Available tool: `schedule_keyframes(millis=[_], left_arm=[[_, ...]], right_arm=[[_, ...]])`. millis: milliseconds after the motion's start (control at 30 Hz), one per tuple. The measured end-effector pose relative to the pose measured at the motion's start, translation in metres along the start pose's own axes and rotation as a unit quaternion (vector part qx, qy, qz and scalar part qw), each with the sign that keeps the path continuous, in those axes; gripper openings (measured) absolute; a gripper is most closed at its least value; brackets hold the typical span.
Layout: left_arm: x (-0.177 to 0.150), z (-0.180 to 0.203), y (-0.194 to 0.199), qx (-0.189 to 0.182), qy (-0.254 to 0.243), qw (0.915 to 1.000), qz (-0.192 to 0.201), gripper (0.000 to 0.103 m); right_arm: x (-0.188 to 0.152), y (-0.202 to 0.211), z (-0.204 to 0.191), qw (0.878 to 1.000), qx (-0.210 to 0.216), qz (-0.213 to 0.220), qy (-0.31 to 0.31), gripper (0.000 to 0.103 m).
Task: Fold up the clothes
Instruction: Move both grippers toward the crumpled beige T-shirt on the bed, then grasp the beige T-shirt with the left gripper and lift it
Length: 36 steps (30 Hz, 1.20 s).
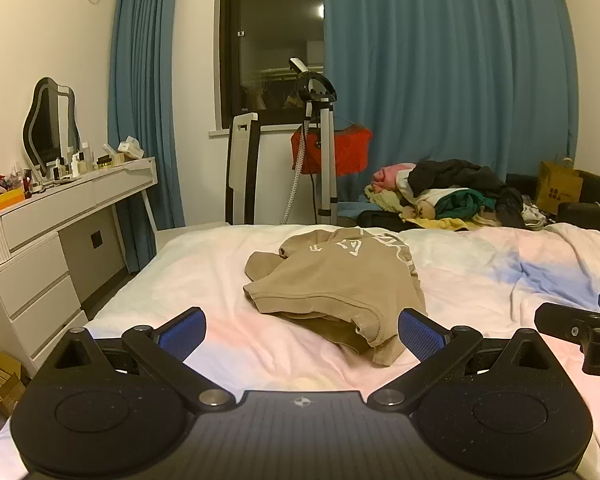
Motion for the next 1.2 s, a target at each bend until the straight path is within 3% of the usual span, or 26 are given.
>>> schedule_keyframes(millis=[267, 567, 767, 900, 967, 1033, 1100, 1133, 1200], left_arm=[[0.001, -0.001, 0.003, 0.009, 0.010, 0.9998, 0.017, 0.103], [-0.002, -0.003, 0.000, -0.008, 0.022, 0.9996, 0.018, 0.103], [-0.001, -0.006, -0.001, 0.014, 0.009, 0.9996, 0.023, 0.103], [0.014, -0.005, -0.018, 0.018, -0.026, 0.9994, 0.011, 0.103], [0.029, -0.003, -0.036, 0.002, -0.042, 0.9991, -0.006, 0.103], [0.040, -0.002, -0.056, -0.012, -0.063, 0.9979, -0.010, 0.103], [0.046, -0.001, -0.082, -0.023, -0.090, 0.9957, -0.010, 0.103], [0.046, -0.002, -0.096, -0.027, -0.104, 0.9942, -0.011, 0.103], [0.043, -0.005, -0.126, -0.031, -0.130, 0.9909, -0.014, 0.103]], right_arm=[[0.000, 0.001, 0.001, 1.000, -0.004, 0.002, -0.002, 0.103], [0.002, 0.003, 0.007, 1.000, -0.003, -0.001, -0.016, 0.103], [0.008, 0.012, 0.015, 0.999, -0.020, 0.014, -0.022, 0.103], [0.014, 0.032, 0.009, 0.993, -0.081, 0.090, 0.012, 0.103], [0.016, 0.044, 0.004, 0.986, -0.078, 0.141, 0.029, 0.103], [0.016, 0.043, 0.002, 0.983, -0.089, 0.159, 0.029, 0.103], [0.017, 0.026, 0.001, 0.987, -0.099, 0.125, 0.022, 0.103], [0.018, 0.012, 0.000, 0.991, -0.102, 0.085, 0.018, 0.103], [0.021, -0.010, -0.001, 0.996, -0.084, 0.035, 0.005, 0.103]])
Point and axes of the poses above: each gripper's, at about its wrist camera, not at the fingertips, and y roughly against the way its jaws point, z to its right, x to its top, the point moved 2 cm from there along -y, roughly the way its jaws point, and after that the axes turned 5 degrees about x, right-handed, at the moved point
